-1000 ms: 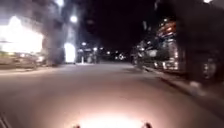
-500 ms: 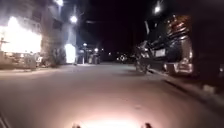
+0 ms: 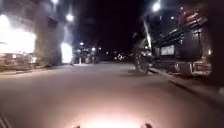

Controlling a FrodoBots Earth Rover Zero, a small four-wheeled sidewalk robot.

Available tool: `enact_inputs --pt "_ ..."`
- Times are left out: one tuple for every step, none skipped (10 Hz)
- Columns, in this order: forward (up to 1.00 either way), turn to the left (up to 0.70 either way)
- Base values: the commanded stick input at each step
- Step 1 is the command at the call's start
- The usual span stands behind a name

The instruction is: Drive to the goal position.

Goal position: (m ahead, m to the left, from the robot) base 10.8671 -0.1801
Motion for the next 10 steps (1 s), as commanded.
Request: enact_inputs --pt "0.85 0.0" --pt "0.85 0.0" --pt "0.85 0.0" --pt "0.85 0.0" --pt "0.85 -0.11" --pt "0.85 -0.32" --pt "0.85 -0.08" --pt "0.85 0.0" --pt "0.85 0.0" --pt "0.85 0.0"
